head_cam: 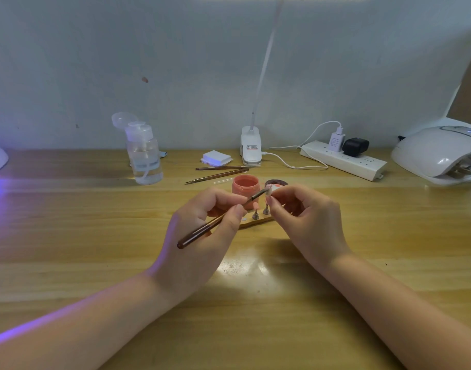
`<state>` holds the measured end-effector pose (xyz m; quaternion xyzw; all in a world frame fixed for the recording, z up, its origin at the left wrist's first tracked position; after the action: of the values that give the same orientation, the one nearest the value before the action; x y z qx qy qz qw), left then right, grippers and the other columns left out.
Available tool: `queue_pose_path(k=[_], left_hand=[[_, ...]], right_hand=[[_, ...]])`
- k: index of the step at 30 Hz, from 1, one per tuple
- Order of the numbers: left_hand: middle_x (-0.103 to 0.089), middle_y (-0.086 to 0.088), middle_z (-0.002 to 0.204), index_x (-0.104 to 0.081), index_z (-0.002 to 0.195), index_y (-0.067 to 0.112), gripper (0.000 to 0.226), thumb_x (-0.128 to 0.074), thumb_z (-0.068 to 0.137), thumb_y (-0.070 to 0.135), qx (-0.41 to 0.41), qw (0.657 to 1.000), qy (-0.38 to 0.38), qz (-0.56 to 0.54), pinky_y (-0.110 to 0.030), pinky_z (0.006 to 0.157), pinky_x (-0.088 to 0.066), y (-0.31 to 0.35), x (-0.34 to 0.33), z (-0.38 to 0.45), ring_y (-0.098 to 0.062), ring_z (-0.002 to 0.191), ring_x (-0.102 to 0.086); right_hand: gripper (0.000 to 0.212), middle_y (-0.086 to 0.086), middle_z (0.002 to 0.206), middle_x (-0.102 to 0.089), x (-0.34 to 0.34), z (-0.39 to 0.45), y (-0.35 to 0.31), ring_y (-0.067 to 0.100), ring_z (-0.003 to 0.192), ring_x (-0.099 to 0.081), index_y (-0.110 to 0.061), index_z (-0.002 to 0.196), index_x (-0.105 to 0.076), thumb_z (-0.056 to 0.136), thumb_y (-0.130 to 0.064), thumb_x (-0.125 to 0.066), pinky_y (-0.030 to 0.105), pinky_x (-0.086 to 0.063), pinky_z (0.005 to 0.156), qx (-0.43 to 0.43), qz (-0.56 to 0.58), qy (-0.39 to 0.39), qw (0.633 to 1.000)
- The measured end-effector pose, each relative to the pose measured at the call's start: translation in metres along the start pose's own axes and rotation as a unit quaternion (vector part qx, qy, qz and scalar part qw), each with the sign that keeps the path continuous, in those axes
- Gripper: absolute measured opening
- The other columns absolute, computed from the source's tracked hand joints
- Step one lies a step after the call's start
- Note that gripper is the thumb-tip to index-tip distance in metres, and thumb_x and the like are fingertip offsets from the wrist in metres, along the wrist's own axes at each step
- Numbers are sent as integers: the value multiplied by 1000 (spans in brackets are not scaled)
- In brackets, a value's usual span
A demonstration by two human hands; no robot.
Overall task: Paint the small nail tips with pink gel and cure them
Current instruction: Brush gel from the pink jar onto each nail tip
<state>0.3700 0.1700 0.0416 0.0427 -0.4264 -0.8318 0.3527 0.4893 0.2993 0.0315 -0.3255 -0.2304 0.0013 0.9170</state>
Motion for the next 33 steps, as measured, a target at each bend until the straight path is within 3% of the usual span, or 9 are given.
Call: queue_pose_path(k=[4, 9, 14, 18, 21, 27, 29, 31, 33], left_hand=[[-71, 5, 77, -65, 83, 19, 8, -57, 83, 17, 23, 1000, 10, -11, -15, 71, -46, -7, 5, -2, -8, 77, -64], [-71, 18, 81, -65, 90, 19, 9, -58, 87, 16, 12, 1000, 4, -9, -5, 70, -42, -2, 2, -1, 3, 78, -63], [-71, 5, 78, -65, 85, 19, 9, -60, 83, 26, 19, 1000, 14, -20, -14, 70, -46, -6, 6, -1, -7, 76, -64], [-72, 12, 80, -67, 88, 19, 8, -59, 86, 20, 30, 999, 13, -20, -7, 68, -43, -7, 4, 1, 0, 78, -65], [-72, 4, 75, -66, 83, 16, 10, -60, 82, 25, 35, 998, 9, -41, -11, 67, -46, -6, 6, 3, -4, 74, -66], [-70, 11, 64, -67, 74, 17, 14, -62, 87, 18, 78, 992, 93, 28, -15, 58, -45, -12, 25, 44, -1, 62, -57], [-68, 15, 60, -68, 71, 20, 16, -63, 87, 19, 105, 986, 80, 100, -12, 53, -42, -16, 27, 67, 5, 54, -53], [-69, 12, 60, -70, 72, 18, 15, -62, 85, 20, 147, 976, 26, 157, -17, 60, -46, -23, 24, 92, 6, 55, -56], [-71, 3, 63, -72, 74, 12, 15, -63, 83, 19, 195, 962, -45, 185, -29, 70, -50, -31, 15, 111, -4, 68, -62]], right_hand=[[5, 1, 72, -69, 1, 0, -1, 17, 64, -61, -9, 87, -74, 82, -9, -73, 39, -51, 63, 10, -4, 2, 1000], [5, 1, 72, -69, 1, 0, -1, 16, 63, -61, -9, 87, -75, 82, -9, -74, 38, -51, 62, 12, -4, 4, 1000], [7, 1, 73, -70, 1, 0, 1, 16, 65, -63, -9, 88, -75, 82, -7, -73, 39, -52, 64, 4, 3, 2, 1000], [6, 1, 74, -69, -1, 0, 0, 16, 66, -62, -9, 88, -75, 82, -8, -72, 39, -52, 65, 9, 7, -8, 1000], [6, 0, 74, -69, -2, 0, 2, 17, 66, -62, -9, 88, -74, 83, -9, -72, 41, -52, 65, 10, -2, -14, 1000], [3, -6, 65, -64, -7, 0, -1, 13, 61, -56, -9, 78, -72, 81, -8, -72, 26, -46, 58, 18, -4, -4, 1000], [3, -7, 64, -62, -9, 0, -2, 13, 63, -56, -9, 77, -72, 80, -7, -72, 22, -44, 56, 26, -12, -8, 1000], [3, -7, 64, -62, -8, 1, -1, 13, 63, -55, -9, 77, -72, 79, -7, -73, 18, -42, 56, 26, -16, -5, 1000], [3, -7, 63, -61, -8, 1, -1, 13, 62, -54, -9, 77, -71, 79, -7, -73, 17, -40, 56, 25, -15, 0, 1000]])
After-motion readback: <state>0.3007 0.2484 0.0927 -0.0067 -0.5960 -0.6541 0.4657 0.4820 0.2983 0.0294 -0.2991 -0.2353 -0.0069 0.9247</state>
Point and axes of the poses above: each hand's wrist, its own z-axis towards the middle knuckle, its own x-axis out of the back of the hand, y = z × x, the point moved 7 cm from there along z, towards the middle knuckle
